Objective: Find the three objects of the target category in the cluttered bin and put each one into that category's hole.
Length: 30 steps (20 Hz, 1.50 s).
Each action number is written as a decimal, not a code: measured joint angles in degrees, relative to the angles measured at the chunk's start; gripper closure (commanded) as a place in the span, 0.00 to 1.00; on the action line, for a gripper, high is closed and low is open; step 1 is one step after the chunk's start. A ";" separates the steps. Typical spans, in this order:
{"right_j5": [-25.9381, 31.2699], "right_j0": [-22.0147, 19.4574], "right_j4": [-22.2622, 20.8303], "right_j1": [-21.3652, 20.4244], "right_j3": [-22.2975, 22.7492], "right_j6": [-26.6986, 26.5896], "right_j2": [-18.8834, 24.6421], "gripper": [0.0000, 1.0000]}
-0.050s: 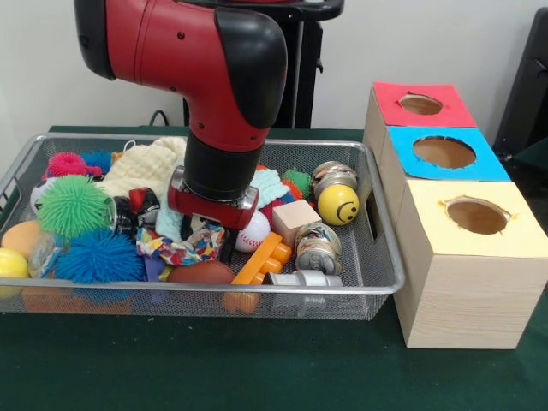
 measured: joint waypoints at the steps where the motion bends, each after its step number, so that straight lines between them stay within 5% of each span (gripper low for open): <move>1: 0.01 -0.18 0.02 0.02 -0.23 0.00 0.11 0.00; 30: 1.58 0.86 1.87 -9.02 0.23 0.00 1.67 0.00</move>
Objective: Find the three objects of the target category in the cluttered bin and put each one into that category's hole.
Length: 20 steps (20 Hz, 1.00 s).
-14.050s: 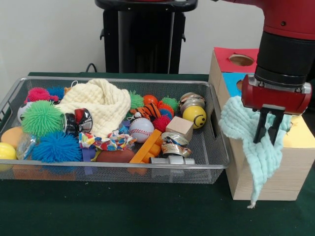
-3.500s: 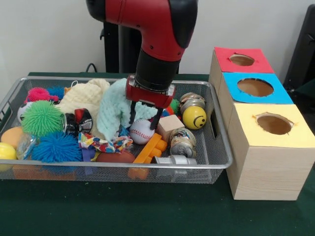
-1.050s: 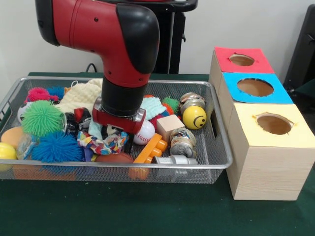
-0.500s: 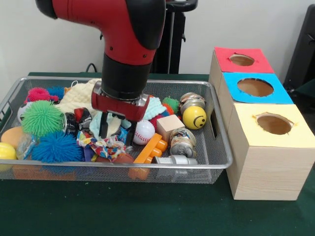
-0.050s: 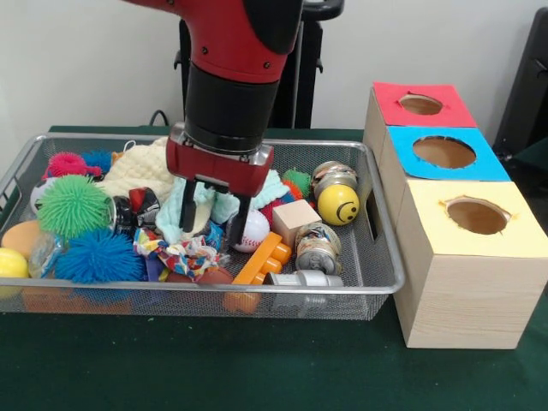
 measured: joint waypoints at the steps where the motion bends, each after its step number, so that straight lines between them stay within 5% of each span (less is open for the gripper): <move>1: 0.00 0.20 0.01 -0.09 0.00 0.00 -0.03 0.00; 20: 0.00 3.48 0.01 -0.15 0.33 0.00 -1.85 0.00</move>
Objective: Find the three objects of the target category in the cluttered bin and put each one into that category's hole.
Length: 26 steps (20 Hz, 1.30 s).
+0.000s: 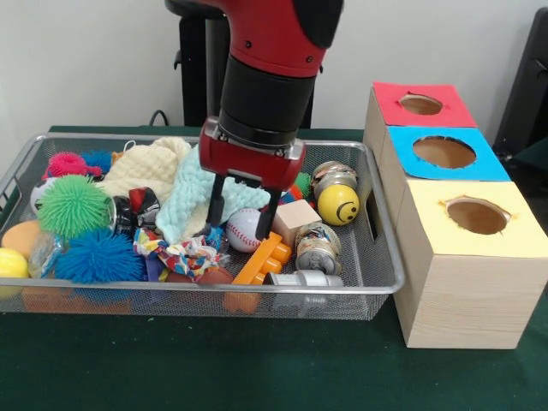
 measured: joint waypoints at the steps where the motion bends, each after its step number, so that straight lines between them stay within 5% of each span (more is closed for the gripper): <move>1: 0.00 0.02 -0.02 0.00 0.04 0.00 -0.22 0.00; 26: -0.01 -1.68 -0.24 4.80 -1.53 0.00 -2.95 0.00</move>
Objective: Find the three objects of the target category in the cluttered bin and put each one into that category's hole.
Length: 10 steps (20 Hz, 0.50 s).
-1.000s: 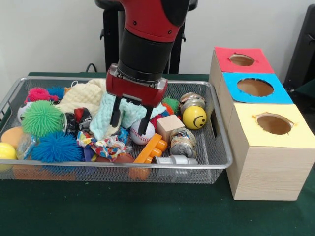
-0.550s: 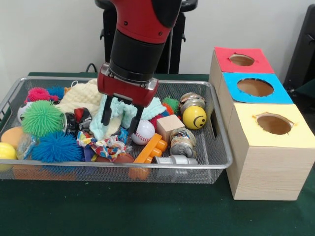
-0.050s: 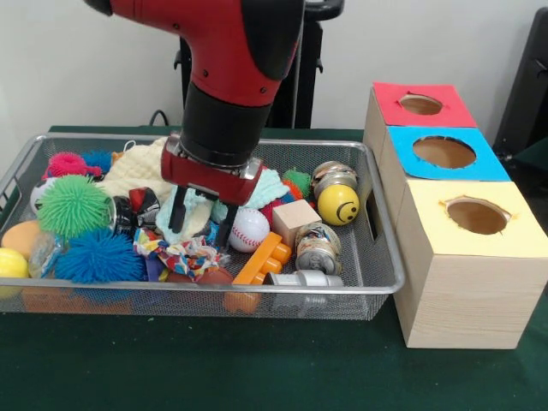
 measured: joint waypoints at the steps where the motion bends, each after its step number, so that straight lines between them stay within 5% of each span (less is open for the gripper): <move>1: 0.00 -0.28 0.00 0.47 -0.20 0.00 0.00 0.00; 10: 0.00 -3.12 0.01 3.41 -2.37 0.00 0.22 0.00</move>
